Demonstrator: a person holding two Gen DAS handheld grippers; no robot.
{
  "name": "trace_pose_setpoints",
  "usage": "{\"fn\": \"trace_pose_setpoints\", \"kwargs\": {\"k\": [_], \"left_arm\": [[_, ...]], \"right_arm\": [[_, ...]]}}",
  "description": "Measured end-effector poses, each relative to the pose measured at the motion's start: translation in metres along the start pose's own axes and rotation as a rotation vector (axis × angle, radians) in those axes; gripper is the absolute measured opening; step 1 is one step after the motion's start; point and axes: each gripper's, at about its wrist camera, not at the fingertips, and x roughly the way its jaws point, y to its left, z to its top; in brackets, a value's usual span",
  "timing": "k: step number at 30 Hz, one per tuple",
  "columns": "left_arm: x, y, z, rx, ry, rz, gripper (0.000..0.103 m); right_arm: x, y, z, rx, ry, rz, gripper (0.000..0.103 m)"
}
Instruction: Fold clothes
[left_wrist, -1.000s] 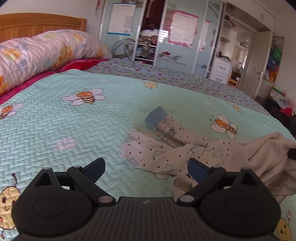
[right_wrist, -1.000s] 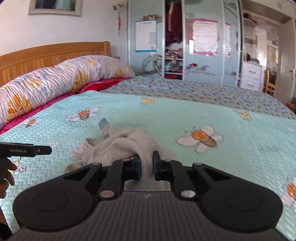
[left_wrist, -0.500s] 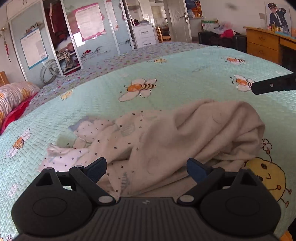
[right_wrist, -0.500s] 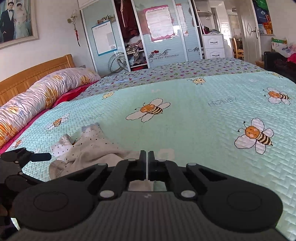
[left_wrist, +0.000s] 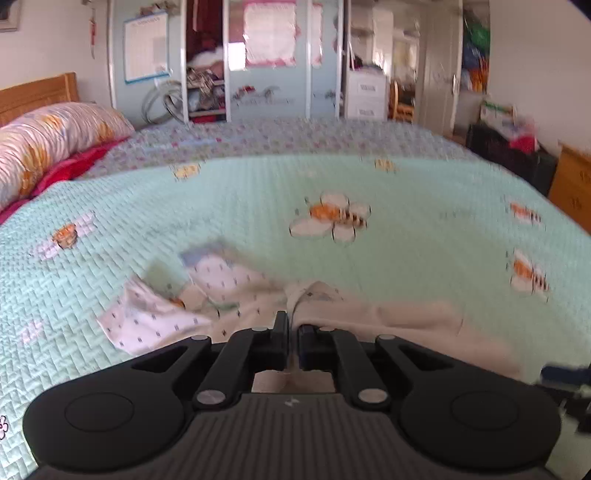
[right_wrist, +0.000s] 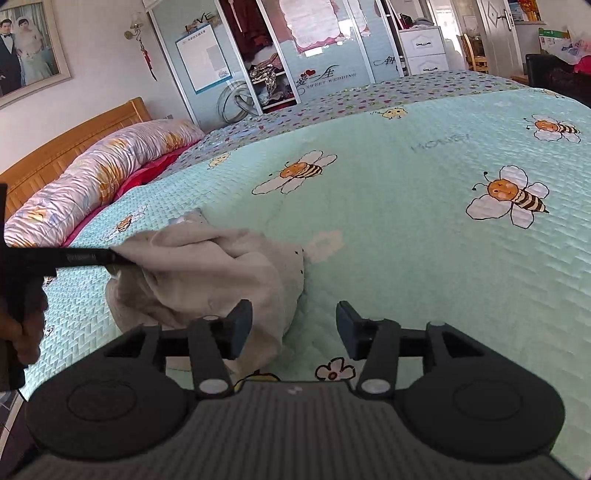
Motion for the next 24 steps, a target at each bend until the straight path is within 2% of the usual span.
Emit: {"fn": "trace_pose_setpoints", "kwargs": {"k": [3,6,9,13,15,17,20,21,22,23,24], "left_arm": [[-0.033,0.010,0.025,-0.064,-0.104,0.055,0.004],[-0.054,0.013,0.035,-0.068,-0.145,0.120,0.004],[-0.056,0.011,0.030,-0.059,-0.123,0.152,0.004],[-0.054,0.007,0.022,-0.039,-0.101,0.186,0.004],[-0.054,0.007,0.023,-0.030,-0.111,0.222,0.004],[-0.054,0.009,0.024,-0.035,-0.111,0.235,0.004],[-0.049,0.008,0.023,-0.036,-0.093,0.241,0.004],[-0.047,0.005,0.021,-0.029,-0.082,0.242,0.004],[-0.046,0.003,0.019,-0.030,-0.072,0.235,0.004],[-0.045,0.001,0.018,-0.032,-0.063,0.228,0.004],[-0.044,-0.001,0.016,-0.033,-0.053,0.220,0.004]], "right_arm": [[-0.001,0.006,-0.004,-0.056,0.001,0.023,0.069],[0.004,0.012,-0.007,-0.067,0.021,0.067,0.070],[0.011,0.023,-0.009,-0.085,0.033,0.109,0.070],[0.021,0.049,-0.019,-0.210,0.028,0.143,0.076],[0.029,0.058,-0.023,-0.268,0.019,0.105,0.076],[0.043,0.058,-0.023,-0.269,0.030,0.048,0.076],[0.066,0.051,-0.019,-0.226,0.073,0.050,0.075],[0.072,0.049,-0.018,-0.216,0.078,0.052,0.069],[0.076,0.047,-0.016,-0.199,0.078,0.058,0.057],[0.079,0.044,-0.014,-0.172,0.074,0.075,0.017],[0.082,0.042,-0.011,-0.146,0.069,0.087,0.009]]}}
